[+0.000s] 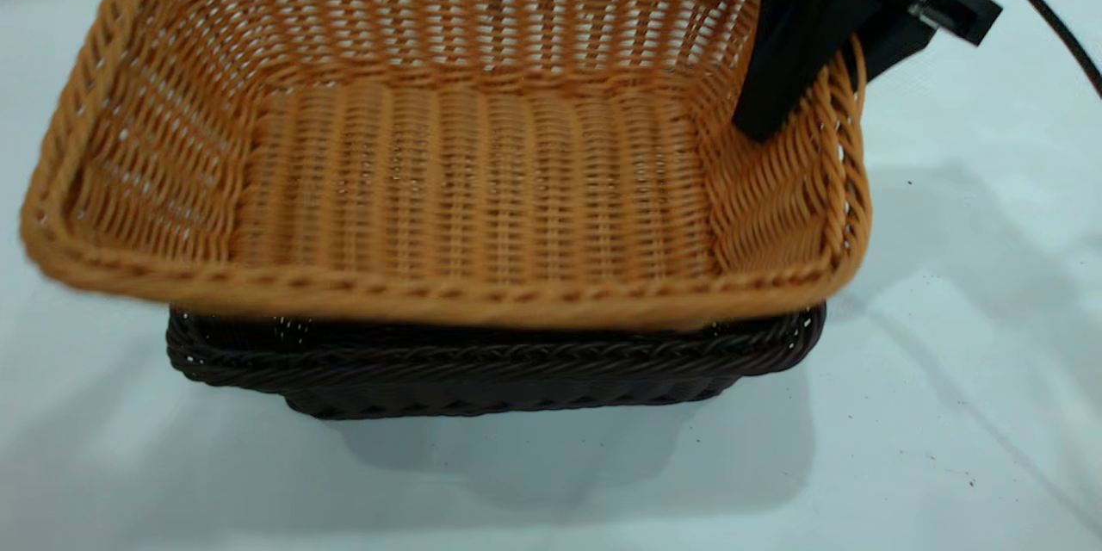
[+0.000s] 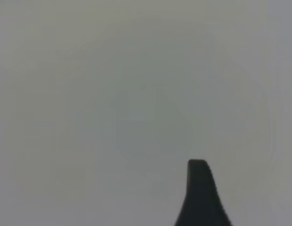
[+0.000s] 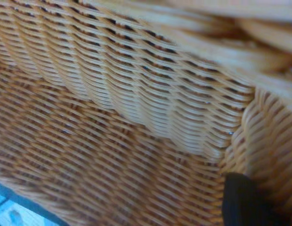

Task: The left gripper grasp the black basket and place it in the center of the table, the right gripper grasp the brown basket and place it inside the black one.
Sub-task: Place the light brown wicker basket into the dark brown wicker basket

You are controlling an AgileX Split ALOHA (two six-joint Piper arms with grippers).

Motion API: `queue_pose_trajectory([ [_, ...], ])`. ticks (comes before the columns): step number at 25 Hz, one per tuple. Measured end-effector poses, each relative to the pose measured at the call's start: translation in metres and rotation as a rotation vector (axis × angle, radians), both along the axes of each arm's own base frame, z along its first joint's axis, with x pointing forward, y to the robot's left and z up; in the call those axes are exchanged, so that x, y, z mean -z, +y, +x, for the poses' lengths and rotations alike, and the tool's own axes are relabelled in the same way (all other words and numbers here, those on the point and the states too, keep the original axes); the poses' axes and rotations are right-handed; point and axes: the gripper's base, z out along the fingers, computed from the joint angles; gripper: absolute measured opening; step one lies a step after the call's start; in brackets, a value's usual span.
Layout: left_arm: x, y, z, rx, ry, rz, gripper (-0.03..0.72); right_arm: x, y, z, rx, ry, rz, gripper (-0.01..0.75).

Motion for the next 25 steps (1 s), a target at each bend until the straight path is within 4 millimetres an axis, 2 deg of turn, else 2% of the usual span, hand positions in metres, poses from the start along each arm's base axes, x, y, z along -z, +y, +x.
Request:
queue_pose_trajectory([
  [10,0.0,0.0,0.0,0.003,0.003,0.0,0.418,0.018,0.003,-0.001,0.001,0.058,-0.036,0.111],
  [25,0.001,0.0,0.0,0.003,0.013,-0.017,0.418,0.02,0.003,0.003,0.031,0.032,-0.061,0.111],
])
